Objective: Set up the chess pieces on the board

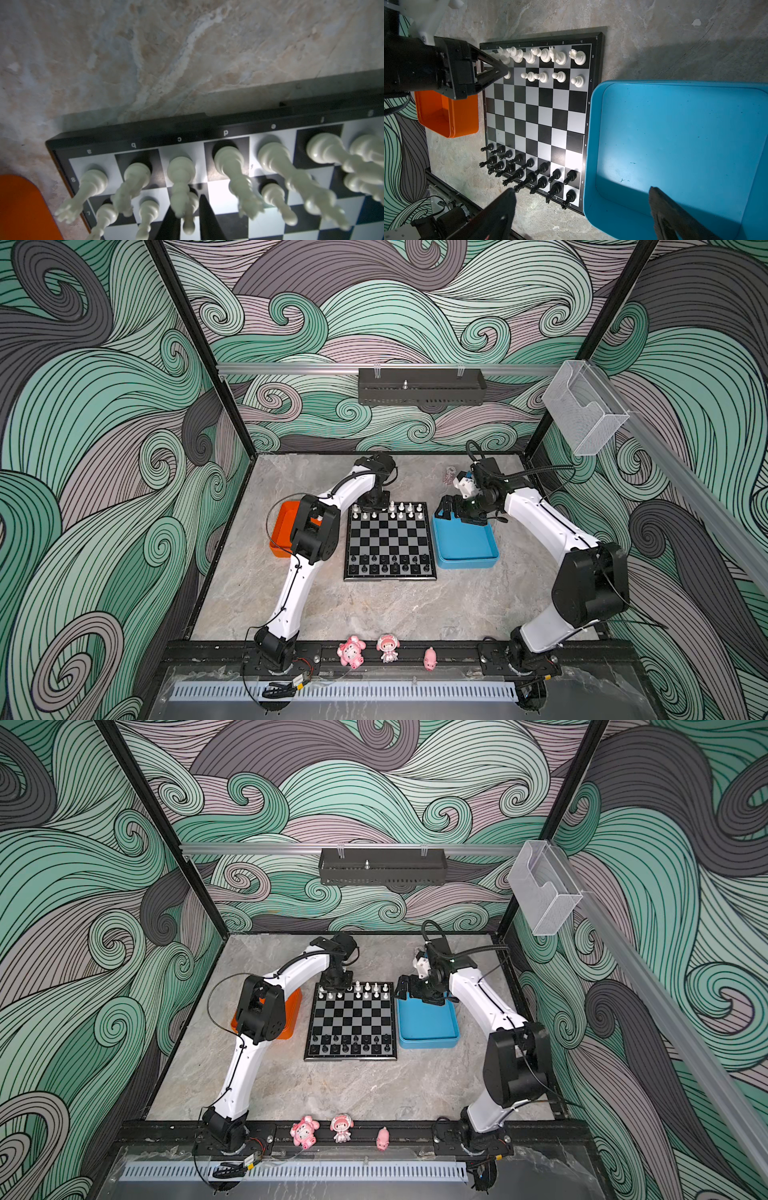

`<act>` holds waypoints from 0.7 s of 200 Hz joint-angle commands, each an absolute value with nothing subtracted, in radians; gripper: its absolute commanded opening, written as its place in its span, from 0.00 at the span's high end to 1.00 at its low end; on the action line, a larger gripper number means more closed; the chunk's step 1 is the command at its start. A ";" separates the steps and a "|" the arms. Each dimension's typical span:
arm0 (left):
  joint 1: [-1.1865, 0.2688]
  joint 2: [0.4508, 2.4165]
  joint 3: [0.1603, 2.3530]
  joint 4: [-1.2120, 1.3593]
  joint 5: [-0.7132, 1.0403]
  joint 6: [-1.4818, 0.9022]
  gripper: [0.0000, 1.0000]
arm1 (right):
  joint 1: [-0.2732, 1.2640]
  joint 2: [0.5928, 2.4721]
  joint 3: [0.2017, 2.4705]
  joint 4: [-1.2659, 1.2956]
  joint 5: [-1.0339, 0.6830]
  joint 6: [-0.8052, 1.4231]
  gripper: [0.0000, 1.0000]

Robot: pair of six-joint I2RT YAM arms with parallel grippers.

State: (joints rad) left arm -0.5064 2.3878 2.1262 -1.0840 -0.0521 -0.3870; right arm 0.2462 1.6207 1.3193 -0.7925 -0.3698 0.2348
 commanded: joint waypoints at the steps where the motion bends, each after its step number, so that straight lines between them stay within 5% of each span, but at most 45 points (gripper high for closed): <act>1: -0.511 2.380 2.139 -1.096 -0.054 -0.397 0.74 | 0.238 1.628 1.311 -0.790 -0.383 0.219 0.01; 140: -0.514 2.109 1.995 -1.123 -0.137 -0.417 0.71 | 0.248 1.603 1.321 -0.793 -0.385 0.241 0.01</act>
State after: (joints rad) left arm -0.5068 2.2238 2.0228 -1.0889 -0.0753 -0.3962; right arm 0.2466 1.6207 1.3193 -0.7921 -0.3775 0.2367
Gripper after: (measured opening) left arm 0.282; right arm 0.992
